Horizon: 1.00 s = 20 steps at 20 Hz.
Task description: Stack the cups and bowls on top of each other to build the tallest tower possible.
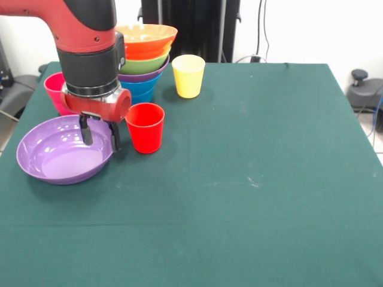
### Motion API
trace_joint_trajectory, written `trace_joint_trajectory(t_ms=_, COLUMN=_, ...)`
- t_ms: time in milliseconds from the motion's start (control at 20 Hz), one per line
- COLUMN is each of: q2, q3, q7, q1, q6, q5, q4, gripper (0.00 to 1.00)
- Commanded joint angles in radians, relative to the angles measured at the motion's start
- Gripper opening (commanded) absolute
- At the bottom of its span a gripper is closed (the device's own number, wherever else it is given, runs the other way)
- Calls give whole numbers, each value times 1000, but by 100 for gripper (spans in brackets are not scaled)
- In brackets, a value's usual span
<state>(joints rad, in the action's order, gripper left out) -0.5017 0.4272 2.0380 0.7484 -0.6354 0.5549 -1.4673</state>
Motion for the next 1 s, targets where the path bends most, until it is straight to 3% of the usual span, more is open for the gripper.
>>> trace_joint_trajectory(t_ms=50, q2=45, q3=14, q7=-139, q1=0, q6=-70, q5=19, q4=-44, gripper=100)
trace_joint_trajectory(t_ms=1000, q2=135, q3=-49, q7=-84, q1=7, q6=95, q5=119, q4=-51, gripper=100)
